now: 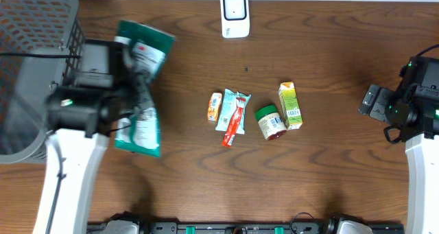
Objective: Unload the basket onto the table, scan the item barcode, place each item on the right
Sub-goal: 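Lift the gloves pack out and set it on the table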
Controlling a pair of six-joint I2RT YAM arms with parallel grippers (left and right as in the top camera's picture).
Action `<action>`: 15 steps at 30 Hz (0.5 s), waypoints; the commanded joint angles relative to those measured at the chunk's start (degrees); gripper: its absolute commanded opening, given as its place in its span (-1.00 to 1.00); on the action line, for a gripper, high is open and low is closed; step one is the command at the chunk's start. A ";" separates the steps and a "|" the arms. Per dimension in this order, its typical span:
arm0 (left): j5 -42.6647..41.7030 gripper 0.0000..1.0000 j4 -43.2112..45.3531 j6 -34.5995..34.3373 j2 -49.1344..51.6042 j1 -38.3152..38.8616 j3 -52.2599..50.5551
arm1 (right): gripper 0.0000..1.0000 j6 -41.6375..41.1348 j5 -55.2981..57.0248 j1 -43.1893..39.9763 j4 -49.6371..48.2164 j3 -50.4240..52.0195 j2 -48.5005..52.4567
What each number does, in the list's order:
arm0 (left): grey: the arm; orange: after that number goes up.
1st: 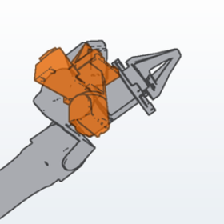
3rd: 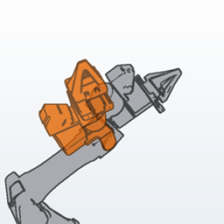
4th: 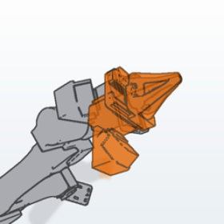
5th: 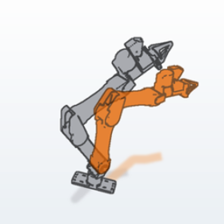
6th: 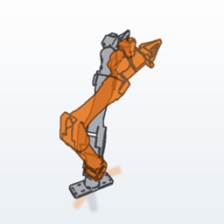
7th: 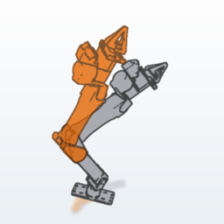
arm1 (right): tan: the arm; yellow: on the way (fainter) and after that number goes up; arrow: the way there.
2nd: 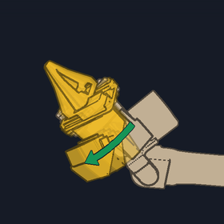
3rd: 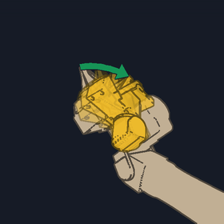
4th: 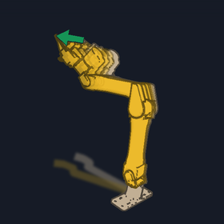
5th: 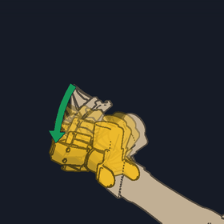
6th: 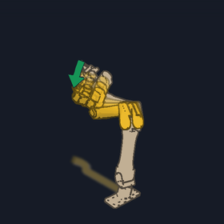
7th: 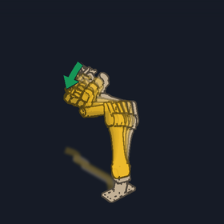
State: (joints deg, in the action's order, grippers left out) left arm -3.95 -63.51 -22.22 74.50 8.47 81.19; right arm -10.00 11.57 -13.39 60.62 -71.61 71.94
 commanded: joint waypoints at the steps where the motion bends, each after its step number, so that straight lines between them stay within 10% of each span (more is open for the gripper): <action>1: 0.55 -0.85 3.45 -3.72 2.36 3.34 -5.68 | 0.99 0.42 0.37 -0.24 0.09 -0.37 -0.31; 15: 4.17 -0.85 12.26 -9.68 18.27 7.48 -12.94 | 0.99 0.42 0.37 -0.24 0.09 -0.37 -0.31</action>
State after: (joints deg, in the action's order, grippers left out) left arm -1.13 -52.36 -28.75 89.69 15.77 69.43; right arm -10.02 11.57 -13.39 60.62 -71.61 71.94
